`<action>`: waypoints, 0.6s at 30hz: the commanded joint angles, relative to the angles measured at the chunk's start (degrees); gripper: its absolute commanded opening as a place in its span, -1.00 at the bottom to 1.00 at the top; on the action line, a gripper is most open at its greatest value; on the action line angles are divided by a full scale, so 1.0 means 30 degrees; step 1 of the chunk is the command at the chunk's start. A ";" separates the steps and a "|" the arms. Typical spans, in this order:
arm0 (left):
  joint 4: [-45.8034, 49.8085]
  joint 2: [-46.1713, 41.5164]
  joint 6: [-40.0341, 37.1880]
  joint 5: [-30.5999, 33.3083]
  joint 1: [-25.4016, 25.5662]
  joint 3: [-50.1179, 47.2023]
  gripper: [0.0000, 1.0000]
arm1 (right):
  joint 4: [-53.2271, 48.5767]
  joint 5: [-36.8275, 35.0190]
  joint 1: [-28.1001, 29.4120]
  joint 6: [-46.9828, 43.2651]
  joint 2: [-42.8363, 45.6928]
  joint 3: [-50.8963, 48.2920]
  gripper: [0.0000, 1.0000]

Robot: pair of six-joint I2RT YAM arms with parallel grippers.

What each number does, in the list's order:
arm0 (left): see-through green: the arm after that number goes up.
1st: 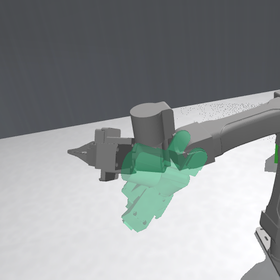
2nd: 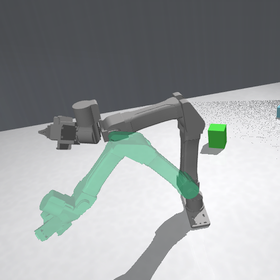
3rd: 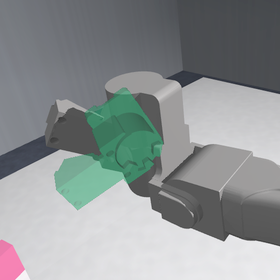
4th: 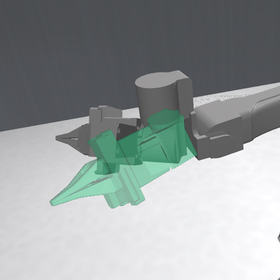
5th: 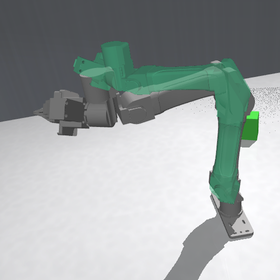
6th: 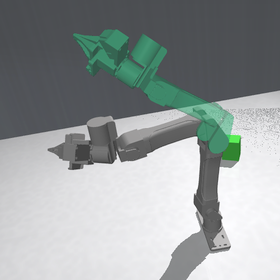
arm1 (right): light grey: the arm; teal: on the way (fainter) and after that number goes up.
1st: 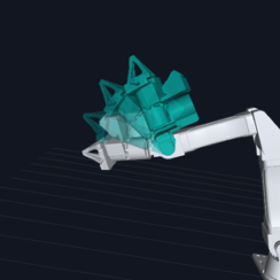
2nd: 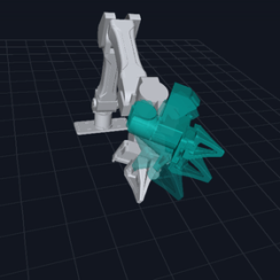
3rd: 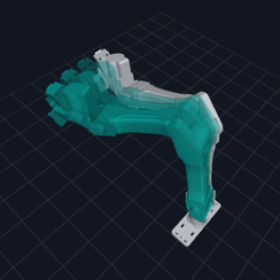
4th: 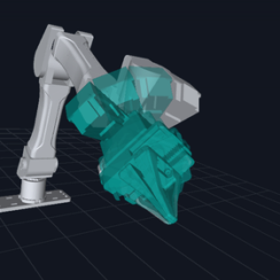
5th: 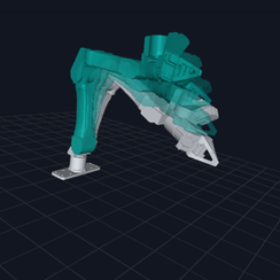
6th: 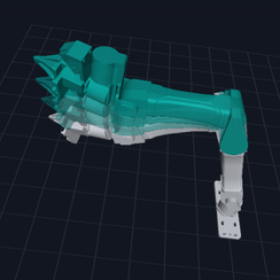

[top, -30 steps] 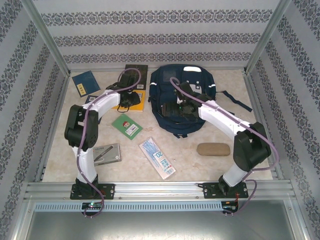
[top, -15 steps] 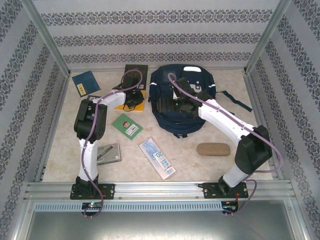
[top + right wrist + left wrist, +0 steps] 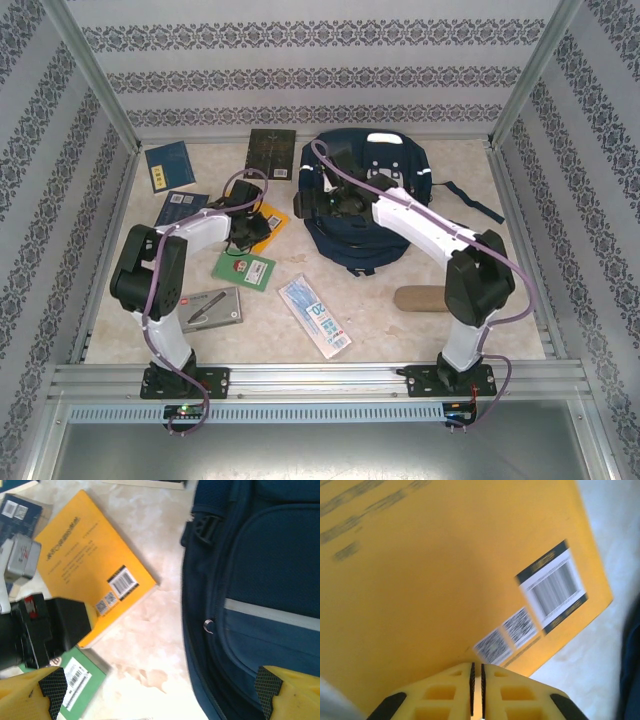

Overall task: Pack the student bag
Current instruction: Rotate the book at the top-left of the table.

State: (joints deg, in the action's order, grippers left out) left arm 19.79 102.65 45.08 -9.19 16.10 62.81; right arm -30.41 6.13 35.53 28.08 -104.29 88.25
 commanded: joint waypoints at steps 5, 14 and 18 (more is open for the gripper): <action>0.2194 -0.2674 -0.0878 0.2085 -0.0692 -0.0187 -0.22 | 0.0561 0.2649 0.0536 -0.1449 -0.3366 0.3683 0.87; -0.0401 -0.1254 0.0676 0.0735 -0.3332 -0.1239 -0.22 | 0.1026 0.4007 0.0374 -0.2846 -0.7340 0.7491 0.37; -0.1292 -0.0665 0.0962 0.0677 -0.3720 -0.1270 -0.21 | 0.0987 0.4620 0.0314 -0.3136 -0.9176 0.9358 0.30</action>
State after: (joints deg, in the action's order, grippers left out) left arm 19.90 99.74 46.11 -6.02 5.54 58.98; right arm -27.83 17.26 36.60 20.58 -128.81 112.53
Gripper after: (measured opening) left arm 0.395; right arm 0.653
